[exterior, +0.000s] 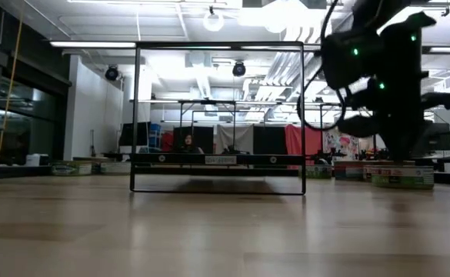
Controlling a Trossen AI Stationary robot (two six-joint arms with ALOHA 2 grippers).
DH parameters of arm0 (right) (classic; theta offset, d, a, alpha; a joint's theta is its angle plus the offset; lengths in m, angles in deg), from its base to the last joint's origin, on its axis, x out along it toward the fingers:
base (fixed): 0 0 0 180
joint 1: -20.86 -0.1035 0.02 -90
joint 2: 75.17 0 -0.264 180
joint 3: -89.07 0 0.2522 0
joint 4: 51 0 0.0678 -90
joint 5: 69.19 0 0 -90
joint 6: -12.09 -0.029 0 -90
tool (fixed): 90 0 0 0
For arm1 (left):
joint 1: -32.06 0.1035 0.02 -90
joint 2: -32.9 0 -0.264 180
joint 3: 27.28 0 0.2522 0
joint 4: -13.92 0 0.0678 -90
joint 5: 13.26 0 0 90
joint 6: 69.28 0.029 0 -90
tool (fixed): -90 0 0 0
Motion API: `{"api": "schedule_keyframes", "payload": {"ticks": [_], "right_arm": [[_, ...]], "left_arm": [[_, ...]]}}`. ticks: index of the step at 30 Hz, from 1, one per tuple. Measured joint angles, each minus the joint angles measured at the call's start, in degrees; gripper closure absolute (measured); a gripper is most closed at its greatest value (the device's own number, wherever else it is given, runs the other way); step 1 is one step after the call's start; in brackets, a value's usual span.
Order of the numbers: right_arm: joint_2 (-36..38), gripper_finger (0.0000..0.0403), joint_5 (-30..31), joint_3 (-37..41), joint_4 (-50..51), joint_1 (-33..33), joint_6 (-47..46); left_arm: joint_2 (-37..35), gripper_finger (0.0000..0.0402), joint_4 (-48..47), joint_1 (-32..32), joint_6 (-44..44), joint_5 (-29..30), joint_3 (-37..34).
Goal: Stack canned seafood by type on shelf
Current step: Move the green tuna can to the bottom middle of the table
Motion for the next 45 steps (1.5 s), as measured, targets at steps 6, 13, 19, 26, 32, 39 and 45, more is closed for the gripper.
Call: {"api": "schedule_keyframes", "payload": {"ticks": [6,13,19,26,32,39,45], "right_arm": [[0.21,0.0403,1.54,2.76,-1.20,-1.18,7.66],[1.90,0.0403,1.34,5.01,-2.37,-3.51,11.25],[2.10,0.0403,-2.24,3.67,-3.19,-10.46,10.42],[2.05,0.0403,-8.45,-0.23,-9.22,-19.14,6.31],[0.14,0.0403,-9.38,-2.64,-21.67,-25.46,2.37],[-9.35,0.0403,-8.96,-12.15,-25.54,-29.17,7.22],[-21.03,0.0403,-10.03,-27.23,-25.68,-29.31,16.20]], "left_arm": [[4.67,0.0402,3.45,-9.93,-1.44,12.38,3.00],[11.96,0.0401,2.57,-16.00,2.88,24.55,11.67],[17.38,0.0401,-11.28,-17.92,1.48,25.48,19.01],[15.58,0.0401,-24.36,-19.35,-1.08,25.53,23.56],[12.16,0.0401,-31.80,-22.01,-4.67,24.48,23.65],[12.82,0.0402,-28.57,-29.16,-8.45,24.02,17.01],[12.75,0.0402,-15.29,-32.15,-14.84,23.01,3.33]]}}
